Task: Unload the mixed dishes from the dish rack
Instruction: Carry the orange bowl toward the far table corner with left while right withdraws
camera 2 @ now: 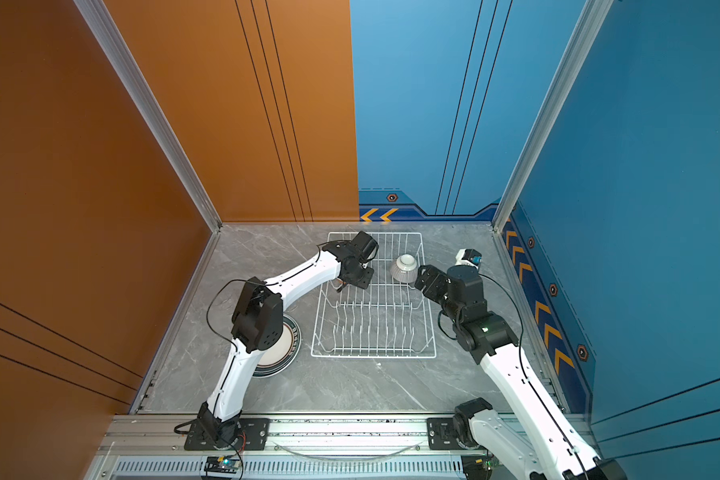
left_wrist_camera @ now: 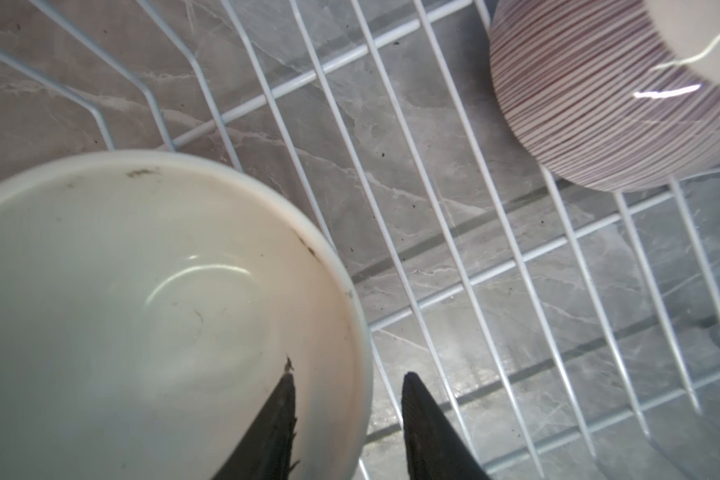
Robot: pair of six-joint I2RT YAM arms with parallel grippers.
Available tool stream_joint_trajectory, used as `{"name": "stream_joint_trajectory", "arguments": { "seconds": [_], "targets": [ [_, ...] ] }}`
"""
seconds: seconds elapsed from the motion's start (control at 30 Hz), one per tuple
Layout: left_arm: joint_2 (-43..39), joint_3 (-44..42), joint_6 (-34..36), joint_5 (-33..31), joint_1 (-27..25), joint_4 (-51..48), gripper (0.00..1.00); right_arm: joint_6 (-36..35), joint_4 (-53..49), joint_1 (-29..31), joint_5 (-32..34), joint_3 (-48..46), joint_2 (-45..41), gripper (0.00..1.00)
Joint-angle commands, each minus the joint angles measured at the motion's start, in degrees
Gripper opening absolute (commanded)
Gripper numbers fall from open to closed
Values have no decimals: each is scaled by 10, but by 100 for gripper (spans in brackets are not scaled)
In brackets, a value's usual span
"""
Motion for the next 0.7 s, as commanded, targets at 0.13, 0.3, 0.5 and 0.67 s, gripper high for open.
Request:
{"name": "stream_joint_trajectory", "arguments": {
  "seconds": [0.13, 0.3, 0.5, 0.67],
  "targets": [
    [33, 50, 28, -76, 4, -44, 36, -9, -75, -1, 57, -38, -79, 92],
    [37, 56, 51, -120, 6, -50, 31, -9, -94, -2, 65, -44, -97, 92],
    [40, 62, 68, -133, 6, -50, 25, -9, -102, -2, 64, -44, -99, 93],
    [44, 59, 80, -144, 6, -50, 0, -5, -115, -2, 70, -37, -109, 93]
  ]
}}
